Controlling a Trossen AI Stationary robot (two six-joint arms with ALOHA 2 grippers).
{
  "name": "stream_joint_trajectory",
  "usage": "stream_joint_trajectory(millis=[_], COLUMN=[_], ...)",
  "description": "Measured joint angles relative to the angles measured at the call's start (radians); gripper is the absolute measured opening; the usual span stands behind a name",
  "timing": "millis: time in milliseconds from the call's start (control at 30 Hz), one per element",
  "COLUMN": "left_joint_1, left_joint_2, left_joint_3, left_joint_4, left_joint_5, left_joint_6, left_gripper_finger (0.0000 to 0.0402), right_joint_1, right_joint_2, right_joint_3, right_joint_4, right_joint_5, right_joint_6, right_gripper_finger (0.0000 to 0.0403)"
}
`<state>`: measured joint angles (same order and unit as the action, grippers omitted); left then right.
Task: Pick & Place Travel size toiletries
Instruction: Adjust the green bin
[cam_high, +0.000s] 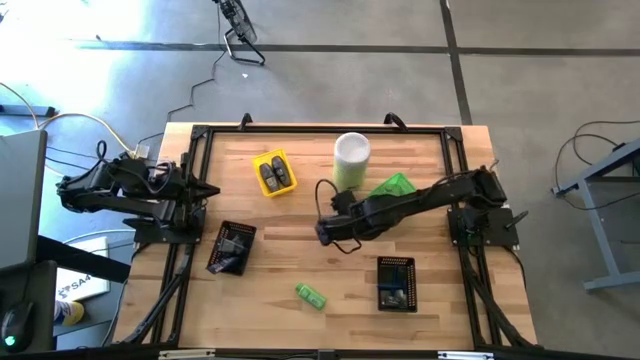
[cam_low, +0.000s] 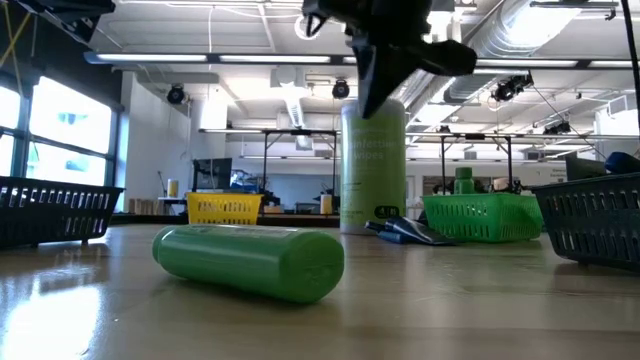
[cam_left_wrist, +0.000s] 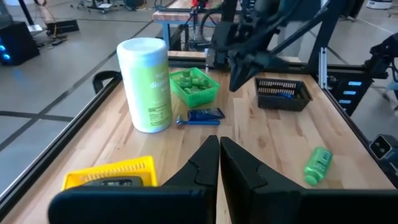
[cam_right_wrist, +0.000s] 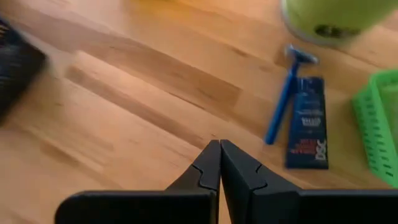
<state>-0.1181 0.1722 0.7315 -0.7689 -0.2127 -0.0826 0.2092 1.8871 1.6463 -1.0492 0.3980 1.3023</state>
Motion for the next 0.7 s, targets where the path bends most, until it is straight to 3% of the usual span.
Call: stream_joint_trajectory(millis=[433, 700], left_joint_1=[0.000, 0.000], left_joint_2=[0.000, 0.000], left_joint_3=[0.000, 0.000], left_joint_4=[0.003, 0.003], left_joint_5=[0.000, -0.001], left_joint_6=[0.000, 0.000], left_gripper_finger=[0.0010, 0.0010], right_joint_1=[-0.012, -0.007], right_joint_2=[0.168, 0.156], right_joint_3=[0.000, 0.000], right_joint_4=[-0.063, -0.193], right_joint_5=[-0.110, -0.083], right_joint_6=[-0.066, -0.014], right_gripper_finger=[0.0004, 0.0003])
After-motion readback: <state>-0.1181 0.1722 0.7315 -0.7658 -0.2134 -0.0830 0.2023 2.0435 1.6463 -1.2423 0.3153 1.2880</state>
